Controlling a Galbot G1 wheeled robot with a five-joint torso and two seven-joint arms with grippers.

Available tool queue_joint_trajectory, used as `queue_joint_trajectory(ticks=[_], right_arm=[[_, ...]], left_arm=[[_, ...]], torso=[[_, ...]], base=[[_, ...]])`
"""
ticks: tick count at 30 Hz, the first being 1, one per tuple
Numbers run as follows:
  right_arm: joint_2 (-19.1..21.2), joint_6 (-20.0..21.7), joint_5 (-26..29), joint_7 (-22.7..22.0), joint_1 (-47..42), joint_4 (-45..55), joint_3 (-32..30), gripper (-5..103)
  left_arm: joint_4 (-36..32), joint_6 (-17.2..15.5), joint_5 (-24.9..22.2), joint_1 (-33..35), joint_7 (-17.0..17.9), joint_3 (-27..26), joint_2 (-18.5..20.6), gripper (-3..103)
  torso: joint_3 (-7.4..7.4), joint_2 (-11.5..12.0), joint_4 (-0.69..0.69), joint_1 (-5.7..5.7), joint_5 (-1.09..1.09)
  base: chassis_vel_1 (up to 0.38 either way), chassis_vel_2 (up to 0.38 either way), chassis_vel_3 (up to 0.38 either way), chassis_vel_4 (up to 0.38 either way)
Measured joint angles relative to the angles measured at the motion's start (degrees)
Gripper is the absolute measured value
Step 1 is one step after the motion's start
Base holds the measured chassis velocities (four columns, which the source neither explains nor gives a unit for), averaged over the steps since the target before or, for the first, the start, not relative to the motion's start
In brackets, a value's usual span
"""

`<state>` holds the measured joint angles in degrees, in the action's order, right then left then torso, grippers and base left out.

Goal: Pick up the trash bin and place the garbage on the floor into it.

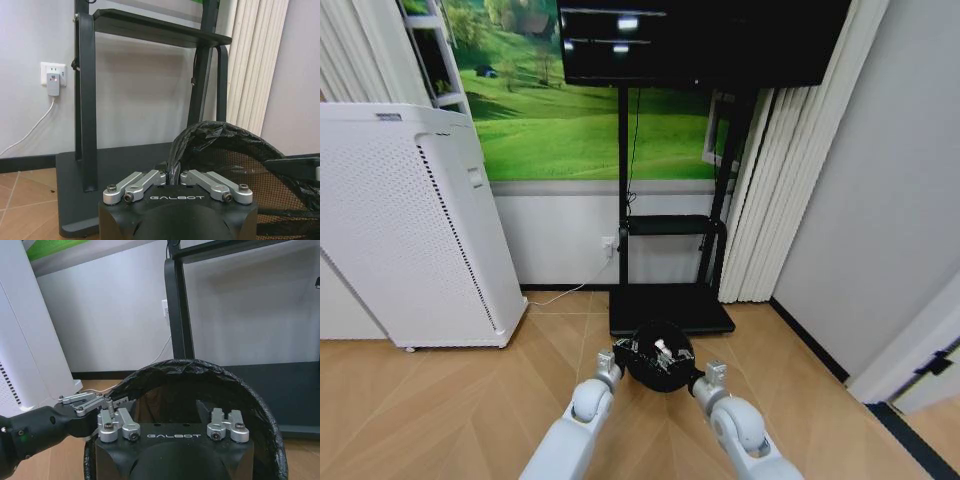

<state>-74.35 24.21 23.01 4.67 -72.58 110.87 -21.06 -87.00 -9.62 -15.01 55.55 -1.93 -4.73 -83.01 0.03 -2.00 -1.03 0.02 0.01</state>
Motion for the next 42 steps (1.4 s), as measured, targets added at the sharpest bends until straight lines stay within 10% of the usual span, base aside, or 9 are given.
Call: queue_joint_trajectory(ticks=[9,23,42], right_arm=[[0.14,-1.66,3.74,-4.11,0.57,-0.28,-3.24,99],[0.25,-8.29,-3.01,-8.74,0.75,-8.34,-8.19,100],[-0.34,-10.14,-3.95,-6.78,-0.35,-10.86,-7.16,100]], left_arm=[[-2.78,-0.11,-0.03,1.87,0.4,-3.11,0.78,7],[-15.17,-1.47,-1.56,11.63,-0.83,-18.43,9.45,7],[-16.97,-2.12,-1.99,13.09,-0.37,-18.63,9.53,7]], torso=[[0.0,0.0,-0.03,0.0,-0.02],[0.0,0.0,0.0,0.0,-0.01],[-0.01,0.01,-0.01,-0.01,-0.04]], base=[[0.0,0.0,0.0,0.0],[0.0,0.0,0.0,0.0],[-0.12,-0.12,0.121,0.118]])
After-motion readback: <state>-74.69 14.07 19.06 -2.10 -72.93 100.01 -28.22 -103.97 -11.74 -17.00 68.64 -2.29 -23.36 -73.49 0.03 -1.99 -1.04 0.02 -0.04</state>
